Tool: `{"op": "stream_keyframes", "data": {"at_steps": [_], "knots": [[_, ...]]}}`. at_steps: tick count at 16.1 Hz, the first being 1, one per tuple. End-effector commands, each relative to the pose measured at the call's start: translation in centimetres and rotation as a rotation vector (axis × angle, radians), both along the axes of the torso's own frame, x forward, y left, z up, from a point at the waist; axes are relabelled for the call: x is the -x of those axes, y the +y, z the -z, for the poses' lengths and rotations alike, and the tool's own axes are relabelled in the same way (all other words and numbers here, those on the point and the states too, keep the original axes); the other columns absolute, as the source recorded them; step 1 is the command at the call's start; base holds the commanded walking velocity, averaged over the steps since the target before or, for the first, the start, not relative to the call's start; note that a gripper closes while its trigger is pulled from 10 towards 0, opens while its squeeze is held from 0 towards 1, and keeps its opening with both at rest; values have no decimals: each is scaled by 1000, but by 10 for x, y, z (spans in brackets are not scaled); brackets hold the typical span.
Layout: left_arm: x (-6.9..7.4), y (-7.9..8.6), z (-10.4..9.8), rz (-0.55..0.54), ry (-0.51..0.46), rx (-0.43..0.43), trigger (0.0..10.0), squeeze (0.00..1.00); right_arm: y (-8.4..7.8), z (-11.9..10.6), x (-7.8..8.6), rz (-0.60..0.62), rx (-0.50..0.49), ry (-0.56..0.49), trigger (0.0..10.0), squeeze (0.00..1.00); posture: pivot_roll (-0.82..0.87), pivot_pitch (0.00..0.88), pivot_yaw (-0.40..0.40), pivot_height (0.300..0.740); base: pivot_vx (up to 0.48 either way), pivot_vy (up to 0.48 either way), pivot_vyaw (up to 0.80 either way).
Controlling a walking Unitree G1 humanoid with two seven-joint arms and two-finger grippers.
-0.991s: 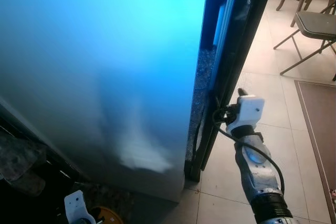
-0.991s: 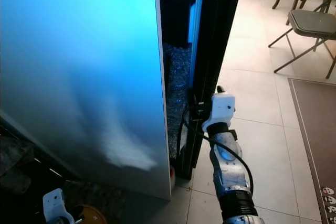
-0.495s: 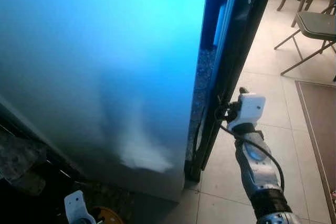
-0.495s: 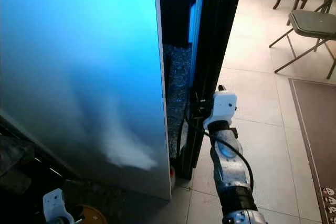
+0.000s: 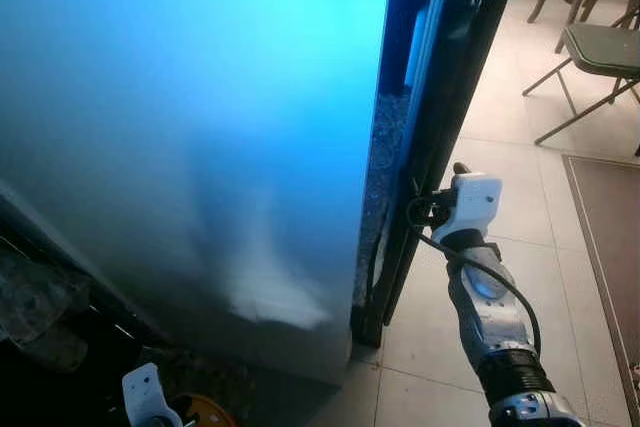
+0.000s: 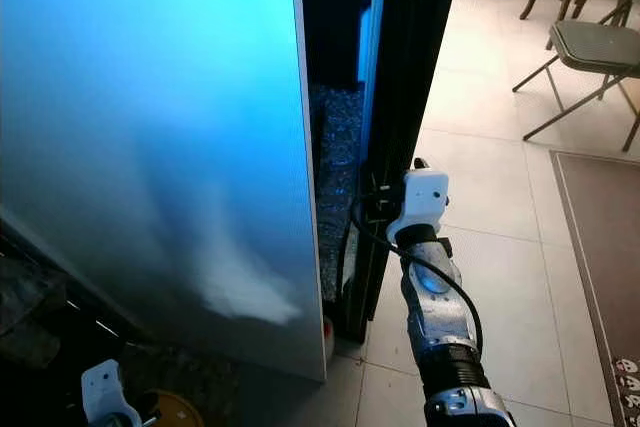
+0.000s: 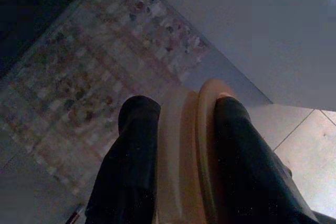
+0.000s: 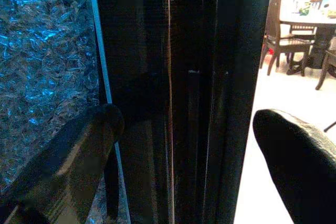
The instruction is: Restocking fridge
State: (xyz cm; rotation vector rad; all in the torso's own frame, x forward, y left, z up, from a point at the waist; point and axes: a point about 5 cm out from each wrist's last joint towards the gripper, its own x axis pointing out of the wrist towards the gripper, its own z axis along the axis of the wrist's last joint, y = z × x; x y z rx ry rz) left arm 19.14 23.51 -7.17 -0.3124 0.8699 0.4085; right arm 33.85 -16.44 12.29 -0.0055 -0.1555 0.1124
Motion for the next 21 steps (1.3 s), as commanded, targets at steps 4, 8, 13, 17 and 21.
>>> {"op": "stream_keyframes", "data": {"at_steps": [4,8,13,17,21], "knots": [[4,1,2,-14,14,4,10000,0,1,-7,-7,-17,-15,-17,10000,0,-24,39,97,740,0,0,0],[5,0,3,-14,18,3,10000,0,11,-1,-3,-48,-22,-3,10000,0,-21,43,95,740,0,0,0],[7,-1,4,-8,22,4,10000,0,12,7,2,-36,-49,21,10000,0,-21,45,95,740,0,0,0],[8,0,4,-9,27,5,10000,0,6,5,-1,-14,-39,15,10000,0,-20,42,93,740,0,0,0],[9,0,5,-10,30,6,10000,0,-4,-2,-5,25,-30,-4,10000,0,-18,43,92,740,0,0,0]]}}
